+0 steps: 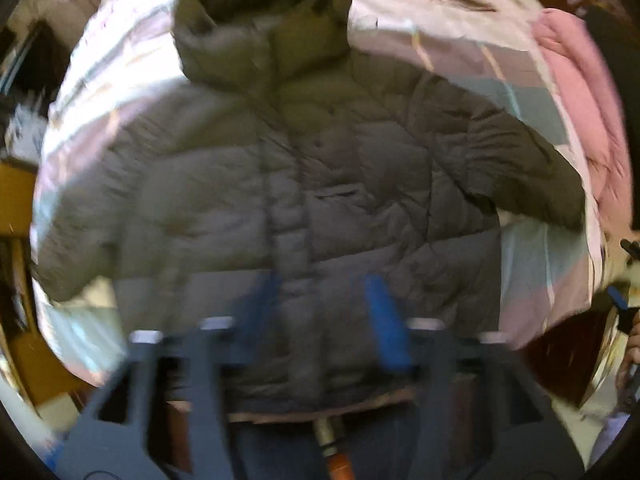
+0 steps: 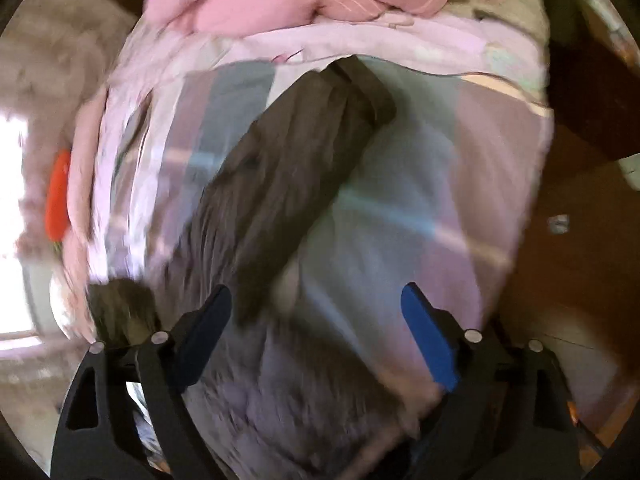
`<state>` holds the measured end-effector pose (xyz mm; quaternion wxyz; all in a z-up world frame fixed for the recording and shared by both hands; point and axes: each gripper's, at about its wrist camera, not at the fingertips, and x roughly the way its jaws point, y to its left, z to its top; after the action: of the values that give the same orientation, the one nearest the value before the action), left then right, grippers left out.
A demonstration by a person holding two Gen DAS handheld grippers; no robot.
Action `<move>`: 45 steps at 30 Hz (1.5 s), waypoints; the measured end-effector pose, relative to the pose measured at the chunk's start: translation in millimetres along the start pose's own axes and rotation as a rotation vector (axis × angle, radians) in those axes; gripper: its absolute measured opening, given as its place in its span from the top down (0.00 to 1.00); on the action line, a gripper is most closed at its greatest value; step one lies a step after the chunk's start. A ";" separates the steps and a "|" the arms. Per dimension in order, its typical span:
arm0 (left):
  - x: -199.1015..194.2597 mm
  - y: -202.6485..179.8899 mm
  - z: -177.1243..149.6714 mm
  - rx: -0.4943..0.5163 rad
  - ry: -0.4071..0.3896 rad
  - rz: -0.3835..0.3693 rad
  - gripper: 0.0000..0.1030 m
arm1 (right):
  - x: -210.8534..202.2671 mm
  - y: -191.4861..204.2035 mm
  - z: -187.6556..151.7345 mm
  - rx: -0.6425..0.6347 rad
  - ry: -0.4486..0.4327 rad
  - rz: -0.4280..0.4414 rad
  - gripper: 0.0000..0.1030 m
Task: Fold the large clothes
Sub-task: 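Grasp the zipper placket of the brown puffer jacket with the left tool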
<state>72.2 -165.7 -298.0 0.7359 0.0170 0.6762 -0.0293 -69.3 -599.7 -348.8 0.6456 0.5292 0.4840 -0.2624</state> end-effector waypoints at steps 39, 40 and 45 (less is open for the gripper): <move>107.8 189.6 -26.5 -0.494 0.090 0.060 0.53 | 138.5 237.2 -252.4 -0.923 0.421 0.145 0.14; 114.0 199.5 -25.1 -0.502 0.081 0.041 0.53 | 143.5 220.9 -246.7 -0.873 0.427 0.102 0.14; 132.6 207.3 19.8 -0.523 0.010 -0.120 0.34 | 162.1 174.8 -207.8 -0.638 0.471 0.050 0.14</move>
<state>116.7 37.2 -431.5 0.7090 -0.2138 0.6641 0.1032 71.2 -324.0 -414.1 0.6551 0.3591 0.6632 0.0455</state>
